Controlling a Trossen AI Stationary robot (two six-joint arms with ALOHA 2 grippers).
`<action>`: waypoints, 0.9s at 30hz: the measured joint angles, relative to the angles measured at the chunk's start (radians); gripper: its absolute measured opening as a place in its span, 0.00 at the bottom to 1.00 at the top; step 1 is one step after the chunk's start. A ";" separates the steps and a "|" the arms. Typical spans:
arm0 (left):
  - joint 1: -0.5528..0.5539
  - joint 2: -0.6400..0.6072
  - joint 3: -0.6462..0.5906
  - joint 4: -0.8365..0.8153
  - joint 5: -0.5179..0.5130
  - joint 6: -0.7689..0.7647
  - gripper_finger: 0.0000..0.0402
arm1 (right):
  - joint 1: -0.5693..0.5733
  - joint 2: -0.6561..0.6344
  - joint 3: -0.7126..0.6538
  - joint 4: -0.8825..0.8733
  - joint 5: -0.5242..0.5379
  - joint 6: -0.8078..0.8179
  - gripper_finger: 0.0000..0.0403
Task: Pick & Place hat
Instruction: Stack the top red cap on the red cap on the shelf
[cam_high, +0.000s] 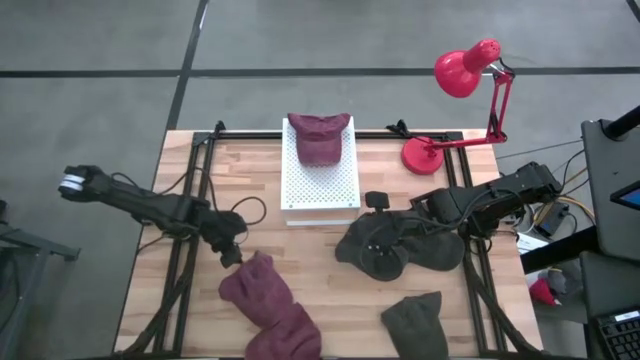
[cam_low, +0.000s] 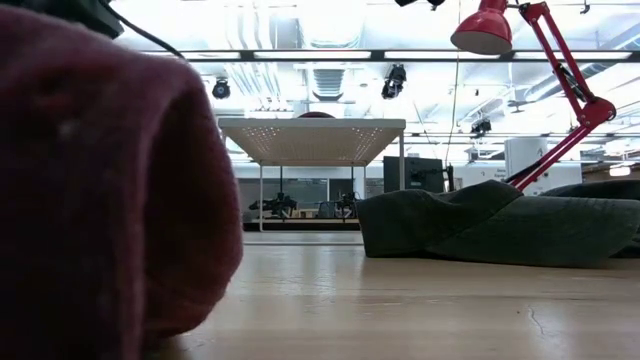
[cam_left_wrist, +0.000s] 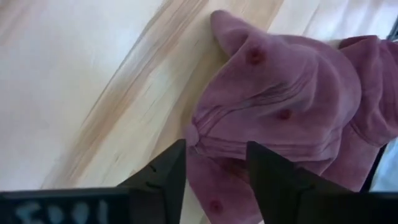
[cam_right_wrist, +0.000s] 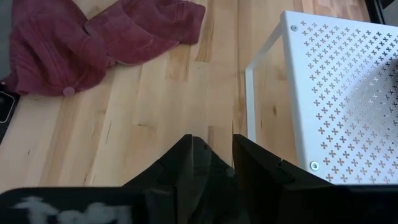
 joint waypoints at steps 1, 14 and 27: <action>-0.002 0.006 -0.001 0.000 0.005 -0.007 0.42 | 0.000 0.000 0.000 0.000 0.000 0.000 0.28; -0.007 0.112 -0.063 0.036 0.127 -0.096 0.44 | 0.000 0.000 0.000 0.000 0.000 -0.007 0.23; -0.091 0.222 -0.062 0.183 0.157 -0.155 0.44 | 0.000 0.001 0.000 -0.001 0.000 -0.010 0.27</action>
